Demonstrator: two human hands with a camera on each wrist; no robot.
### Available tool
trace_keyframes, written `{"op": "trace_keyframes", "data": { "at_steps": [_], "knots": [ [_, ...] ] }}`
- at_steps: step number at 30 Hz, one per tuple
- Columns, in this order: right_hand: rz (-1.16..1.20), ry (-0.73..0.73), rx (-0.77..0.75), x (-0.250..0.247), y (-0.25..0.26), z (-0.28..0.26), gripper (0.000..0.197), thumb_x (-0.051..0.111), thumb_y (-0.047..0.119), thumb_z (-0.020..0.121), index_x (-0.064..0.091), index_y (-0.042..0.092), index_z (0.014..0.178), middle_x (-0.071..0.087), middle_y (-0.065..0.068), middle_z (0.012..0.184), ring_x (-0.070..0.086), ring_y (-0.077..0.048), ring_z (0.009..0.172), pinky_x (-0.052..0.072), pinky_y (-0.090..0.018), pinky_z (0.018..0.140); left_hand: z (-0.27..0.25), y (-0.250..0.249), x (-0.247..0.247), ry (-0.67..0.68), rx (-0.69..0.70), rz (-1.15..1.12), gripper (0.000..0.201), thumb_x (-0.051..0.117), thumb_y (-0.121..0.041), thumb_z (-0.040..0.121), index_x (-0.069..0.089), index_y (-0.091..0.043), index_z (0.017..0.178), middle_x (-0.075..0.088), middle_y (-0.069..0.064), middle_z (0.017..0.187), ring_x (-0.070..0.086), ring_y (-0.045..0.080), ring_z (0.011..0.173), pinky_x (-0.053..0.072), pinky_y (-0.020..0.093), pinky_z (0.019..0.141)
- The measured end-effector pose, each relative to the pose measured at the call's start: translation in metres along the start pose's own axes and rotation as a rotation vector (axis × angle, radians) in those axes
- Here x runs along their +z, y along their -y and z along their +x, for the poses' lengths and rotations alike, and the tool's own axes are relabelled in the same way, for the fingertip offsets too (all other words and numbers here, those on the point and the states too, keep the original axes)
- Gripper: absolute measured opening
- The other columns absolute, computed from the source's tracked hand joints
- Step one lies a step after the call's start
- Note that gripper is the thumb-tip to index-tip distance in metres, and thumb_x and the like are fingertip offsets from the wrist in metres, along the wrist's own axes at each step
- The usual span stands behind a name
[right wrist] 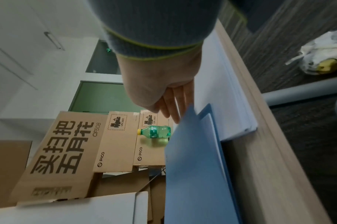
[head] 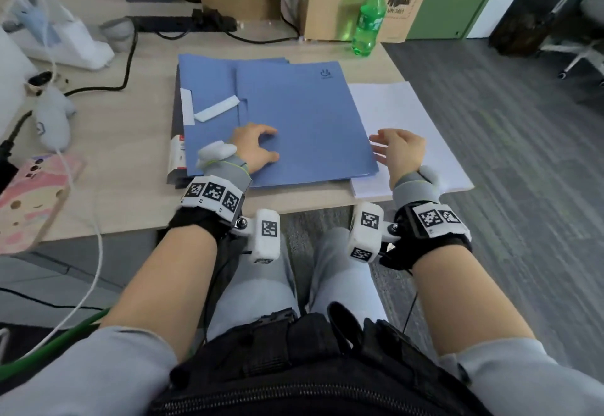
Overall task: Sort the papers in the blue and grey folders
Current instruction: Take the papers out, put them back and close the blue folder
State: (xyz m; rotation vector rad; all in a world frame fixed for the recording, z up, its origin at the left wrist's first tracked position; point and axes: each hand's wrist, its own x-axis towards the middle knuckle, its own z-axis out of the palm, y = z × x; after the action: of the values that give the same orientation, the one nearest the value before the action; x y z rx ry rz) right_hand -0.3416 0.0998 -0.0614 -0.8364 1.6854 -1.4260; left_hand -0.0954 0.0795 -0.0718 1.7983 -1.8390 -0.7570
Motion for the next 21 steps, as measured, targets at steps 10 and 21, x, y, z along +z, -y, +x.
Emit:
{"op": "trace_keyframes", "data": {
  "at_steps": [10,21],
  "knots": [
    [-0.474,0.152,0.038,0.028,0.015,0.026,0.025,0.062,0.013,0.078,0.069,0.011,0.102,0.059,-0.005,0.089,0.054,-0.023,0.086,0.05,-0.031,0.08,0.019,0.002,-0.006,0.055,-0.058,0.015,0.045,0.078,-0.015,0.068,0.067,-0.026,0.11,0.058,0.003,0.122,0.051,0.021,0.118,0.039,0.034,0.105],
    [-0.512,0.288,0.19,0.068,0.042,0.059,0.037,0.076,0.024,0.07,0.063,0.004,0.098,0.069,-0.011,0.099,0.067,-0.031,0.087,0.055,-0.039,0.084,0.047,-0.001,-0.019,0.212,-0.115,-0.016,0.022,0.074,-0.003,0.07,0.074,-0.015,0.088,0.067,0.001,0.082,0.058,0.011,0.08,0.042,0.014,0.069]
  ]
}}
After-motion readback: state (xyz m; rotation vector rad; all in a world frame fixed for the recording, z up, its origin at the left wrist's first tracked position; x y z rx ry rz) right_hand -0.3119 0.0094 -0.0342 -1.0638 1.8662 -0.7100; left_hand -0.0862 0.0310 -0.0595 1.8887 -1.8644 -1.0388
